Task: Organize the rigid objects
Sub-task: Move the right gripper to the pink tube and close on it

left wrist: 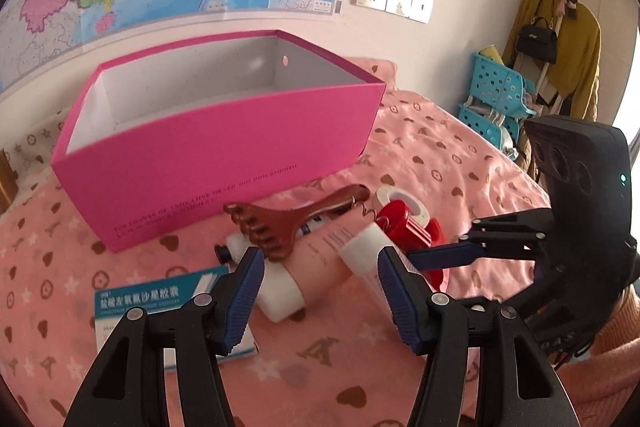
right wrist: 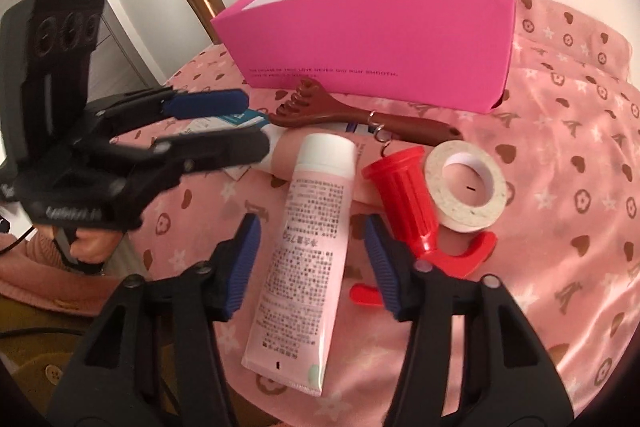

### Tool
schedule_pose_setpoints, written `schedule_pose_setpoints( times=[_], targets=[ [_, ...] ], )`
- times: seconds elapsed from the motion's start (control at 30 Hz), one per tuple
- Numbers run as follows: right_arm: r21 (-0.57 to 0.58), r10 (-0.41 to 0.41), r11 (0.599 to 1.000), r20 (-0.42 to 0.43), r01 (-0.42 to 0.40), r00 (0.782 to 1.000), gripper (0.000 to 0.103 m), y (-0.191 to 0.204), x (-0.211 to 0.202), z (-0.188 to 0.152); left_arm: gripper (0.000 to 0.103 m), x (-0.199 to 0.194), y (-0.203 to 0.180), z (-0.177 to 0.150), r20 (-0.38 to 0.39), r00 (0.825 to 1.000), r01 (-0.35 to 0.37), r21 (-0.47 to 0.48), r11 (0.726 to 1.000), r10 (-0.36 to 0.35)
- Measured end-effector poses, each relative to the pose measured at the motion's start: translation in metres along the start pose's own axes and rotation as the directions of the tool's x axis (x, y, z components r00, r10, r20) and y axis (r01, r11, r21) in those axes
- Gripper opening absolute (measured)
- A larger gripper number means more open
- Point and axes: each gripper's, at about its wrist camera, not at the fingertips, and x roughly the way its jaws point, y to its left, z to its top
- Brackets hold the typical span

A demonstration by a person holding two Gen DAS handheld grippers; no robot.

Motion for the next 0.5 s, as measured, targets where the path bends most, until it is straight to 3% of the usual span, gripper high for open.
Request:
schedule_pose_setpoints(
  times=[0.1, 0.13, 0.23, 0.5],
  targets=[
    [0.001, 0.006, 1.000, -0.010, -0.006, 1.000, 0.049, 0.001, 0.005, 0.001, 0.060, -0.001, 0.002, -0.001, -0.005, 1.000, 0.002, -0.011, 1.000, -0.002],
    [-0.003, 0.003, 1.000, -0.011, -0.003, 1.000, 0.043, 0.002, 0.007, 0.000, 0.060, -0.002, 0.002, -0.001, -0.003, 1.000, 0.002, -0.009, 1.000, -0.002],
    [-0.023, 0.007, 1.000, -0.006, -0.007, 1.000, 0.042, 0.006, 0.009, 0.000, 0.060, -0.002, 0.000, -0.001, -0.007, 1.000, 0.014, -0.004, 1.000, -0.014],
    [-0.207, 0.043, 0.977, -0.052, -0.053, 0.998, 0.041, 0.034, 0.024, -0.002, 0.060, -0.002, -0.001, -0.014, -0.046, 0.999, 0.023, 0.004, 1.000, -0.023]
  ],
)
